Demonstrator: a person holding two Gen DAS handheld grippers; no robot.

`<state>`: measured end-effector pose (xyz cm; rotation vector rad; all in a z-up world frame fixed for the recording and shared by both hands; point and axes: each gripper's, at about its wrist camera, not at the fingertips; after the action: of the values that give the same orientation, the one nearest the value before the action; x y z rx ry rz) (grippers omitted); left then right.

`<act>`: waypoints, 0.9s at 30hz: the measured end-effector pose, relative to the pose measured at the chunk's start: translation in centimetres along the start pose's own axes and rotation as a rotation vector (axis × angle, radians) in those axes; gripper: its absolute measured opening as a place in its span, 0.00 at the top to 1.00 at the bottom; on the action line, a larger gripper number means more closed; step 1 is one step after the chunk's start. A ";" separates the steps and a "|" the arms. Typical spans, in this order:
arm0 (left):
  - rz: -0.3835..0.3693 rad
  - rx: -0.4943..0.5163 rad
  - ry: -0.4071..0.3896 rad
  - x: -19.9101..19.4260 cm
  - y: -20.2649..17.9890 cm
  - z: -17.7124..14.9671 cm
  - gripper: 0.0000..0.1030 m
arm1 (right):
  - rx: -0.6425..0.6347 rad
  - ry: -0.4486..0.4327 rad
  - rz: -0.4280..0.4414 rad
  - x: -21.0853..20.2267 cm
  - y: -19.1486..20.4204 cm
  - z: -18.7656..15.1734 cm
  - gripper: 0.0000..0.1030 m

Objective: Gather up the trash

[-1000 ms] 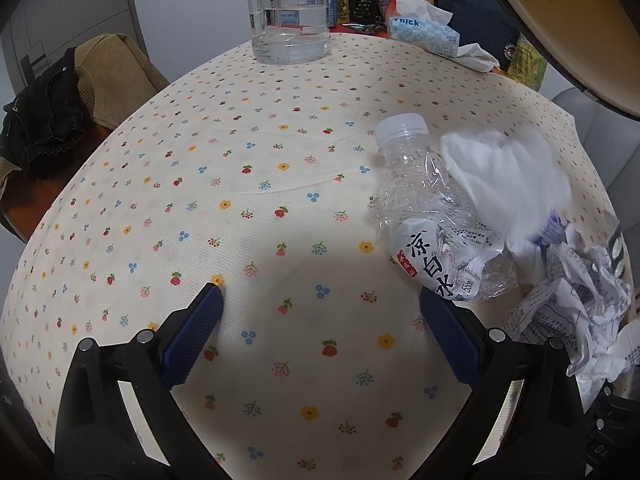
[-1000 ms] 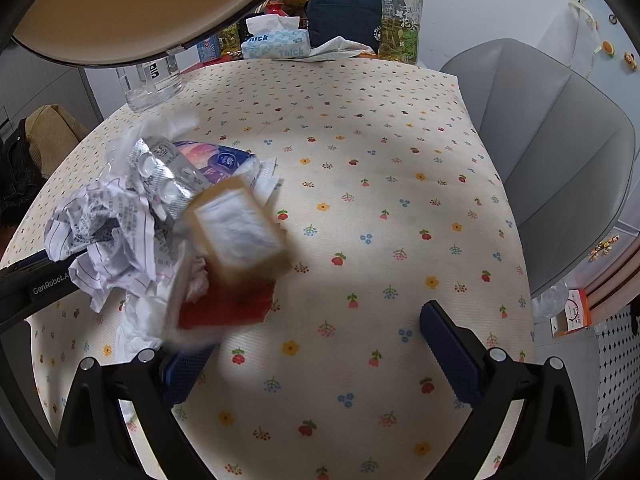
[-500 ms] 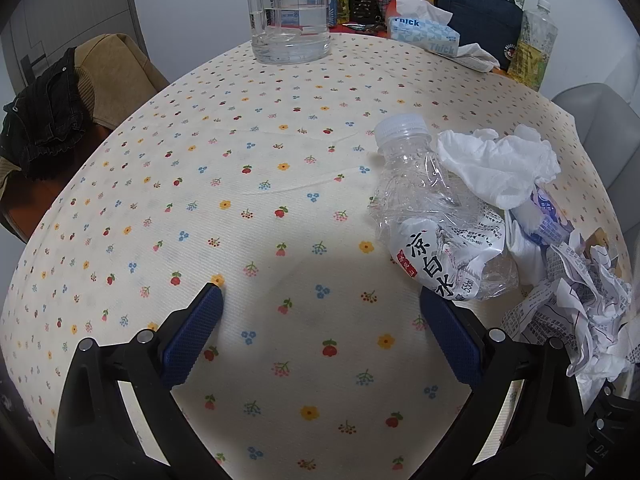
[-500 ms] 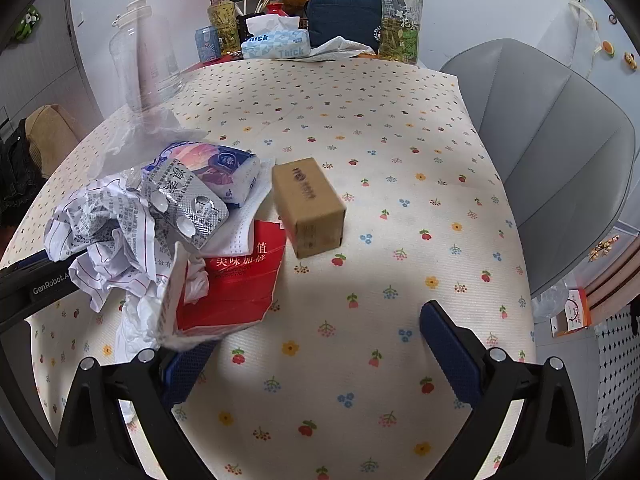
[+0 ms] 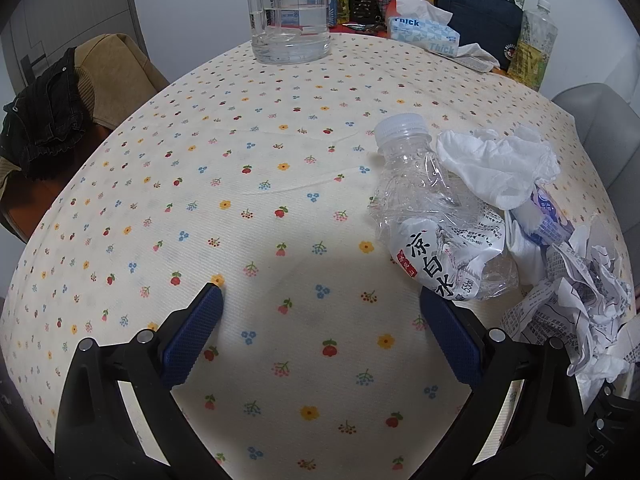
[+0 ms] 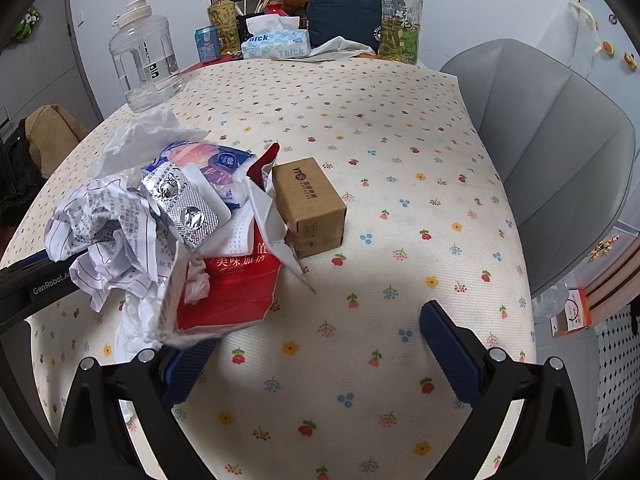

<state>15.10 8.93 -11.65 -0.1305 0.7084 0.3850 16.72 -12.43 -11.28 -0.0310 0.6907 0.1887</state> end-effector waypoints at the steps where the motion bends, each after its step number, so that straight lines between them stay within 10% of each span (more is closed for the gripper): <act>1: 0.000 0.000 0.000 0.0 0.0 0.0 0.05 | 0.000 0.000 0.000 0.0 0.0 0.0 0.06; 27: 0.000 0.000 0.000 0.0 0.0 0.0 0.05 | 0.001 -0.001 -0.003 -0.1 0.2 -0.1 0.06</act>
<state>15.10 8.97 -11.62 -0.1307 0.7085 0.3848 16.54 -12.26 -11.30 -0.0311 0.6894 0.1854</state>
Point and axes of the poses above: each gripper's, at about its wrist camera, not at the fingertips, and x roughly the way its jaws point, y to its left, z to its top, and after that the axes turned 13 degrees about -y, right-handed
